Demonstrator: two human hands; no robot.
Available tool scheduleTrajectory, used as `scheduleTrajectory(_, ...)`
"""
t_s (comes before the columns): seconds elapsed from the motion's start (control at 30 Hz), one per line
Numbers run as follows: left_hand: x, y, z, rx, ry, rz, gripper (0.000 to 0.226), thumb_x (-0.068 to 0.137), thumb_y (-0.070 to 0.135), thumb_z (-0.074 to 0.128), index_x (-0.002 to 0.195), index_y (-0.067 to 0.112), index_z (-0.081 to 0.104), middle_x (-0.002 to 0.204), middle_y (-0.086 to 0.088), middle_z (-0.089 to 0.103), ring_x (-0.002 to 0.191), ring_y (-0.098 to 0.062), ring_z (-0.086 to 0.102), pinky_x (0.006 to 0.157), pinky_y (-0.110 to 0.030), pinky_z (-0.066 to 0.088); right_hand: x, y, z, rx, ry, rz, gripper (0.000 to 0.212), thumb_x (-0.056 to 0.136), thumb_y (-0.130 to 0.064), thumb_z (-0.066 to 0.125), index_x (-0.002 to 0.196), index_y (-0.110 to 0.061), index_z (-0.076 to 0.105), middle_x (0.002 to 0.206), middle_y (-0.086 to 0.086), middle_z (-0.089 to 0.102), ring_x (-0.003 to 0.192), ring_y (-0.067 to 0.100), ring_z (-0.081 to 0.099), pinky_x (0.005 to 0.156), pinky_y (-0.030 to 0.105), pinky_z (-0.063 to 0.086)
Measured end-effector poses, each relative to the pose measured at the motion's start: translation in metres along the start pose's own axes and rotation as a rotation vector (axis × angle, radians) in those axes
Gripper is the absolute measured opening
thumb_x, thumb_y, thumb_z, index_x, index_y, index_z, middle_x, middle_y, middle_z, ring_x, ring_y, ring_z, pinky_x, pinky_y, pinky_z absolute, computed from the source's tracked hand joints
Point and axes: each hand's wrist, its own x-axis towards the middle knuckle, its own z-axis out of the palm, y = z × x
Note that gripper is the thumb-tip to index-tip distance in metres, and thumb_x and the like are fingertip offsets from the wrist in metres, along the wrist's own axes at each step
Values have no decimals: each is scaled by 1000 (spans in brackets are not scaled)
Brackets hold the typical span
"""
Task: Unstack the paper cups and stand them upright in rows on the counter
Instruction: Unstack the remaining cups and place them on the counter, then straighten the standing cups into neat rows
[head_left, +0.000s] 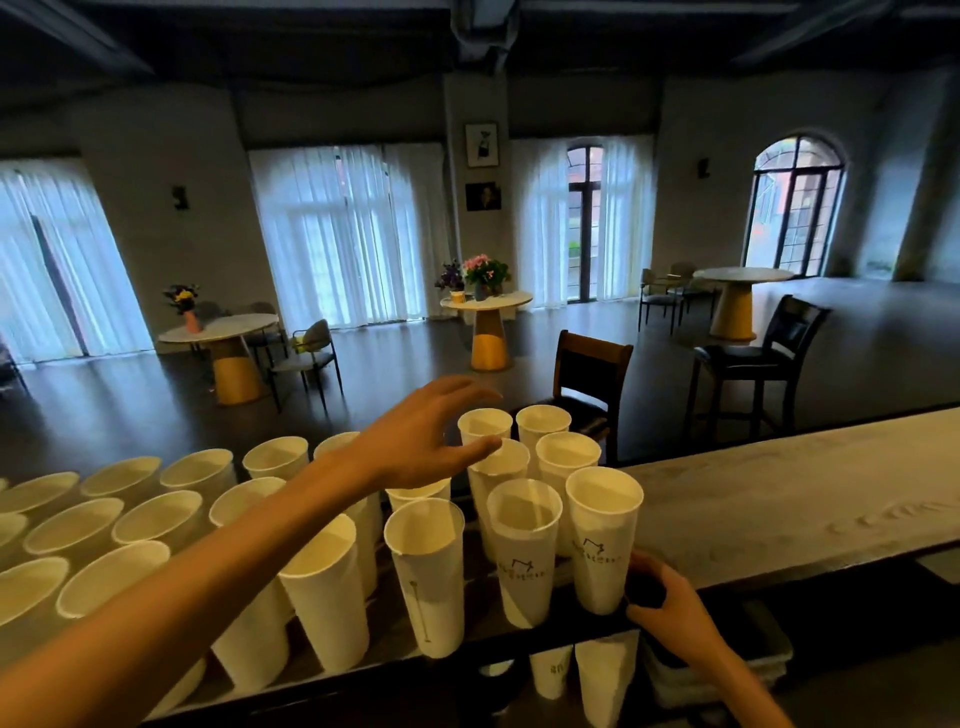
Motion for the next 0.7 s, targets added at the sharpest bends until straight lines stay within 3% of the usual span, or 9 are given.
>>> scheduleTrajectory(0.1, -10, -5, 1, 7, 3, -40, 58, 93, 60, 54, 145, 40, 41, 153, 10, 40, 140, -12, 38, 107, -33, 38, 0, -7, -3, 44, 43, -34, 50, 81, 18, 60, 119, -14, 57, 105, -12, 60, 109, 11, 56, 81, 13, 47)
scheduleTrajectory(0.2, -23, -12, -8, -26, 5, -55, 57, 93, 60, 54, 144, 36, 45, 149, 9, 45, 136, -12, 42, 109, -40, 44, 6, -16, -14, 164, 188, 20, 46, 89, 14, 53, 130, -7, 54, 115, 6, 65, 118, 27, 59, 89, 29, 49)
scheduleTrajectory(0.3, -46, -23, -16, -57, 56, -78, 58, 92, 63, 53, 141, 33, 48, 145, 8, 49, 132, -13, 47, 107, -45, 47, -2, -42, -30, 212, 398, 4, 36, 95, 4, 51, 126, -12, 56, 121, 10, 63, 116, 25, 58, 93, 36, 46)
scheduleTrajectory(0.47, -94, -37, -31, -167, 180, -96, 57, 90, 63, 53, 137, 30, 51, 136, 8, 56, 122, -10, 55, 100, -43, 52, -45, -102, -44, 307, 768, -187, 26, 91, -2, 61, 115, -12, 60, 104, 6, 66, 99, 21, 63, 84, 27, 50)
scheduleTrajectory(0.57, -138, -48, -41, -236, 245, -75, 44, 94, 51, 59, 133, 32, 53, 130, 13, 59, 116, -5, 57, 98, -39, 53, -88, -142, -19, 298, 777, -266, 22, 92, -4, 61, 111, -16, 61, 99, -2, 62, 88, 11, 60, 75, 19, 47)
scheduleTrajectory(0.7, -207, -70, -56, -288, 261, -82, 38, 94, 42, 63, 130, 33, 54, 123, 16, 60, 112, 0, 57, 95, -34, 53, -140, -184, 57, 226, 613, -366, 18, 92, -6, 63, 105, -19, 60, 95, -9, 62, 83, 4, 60, 70, 19, 52)
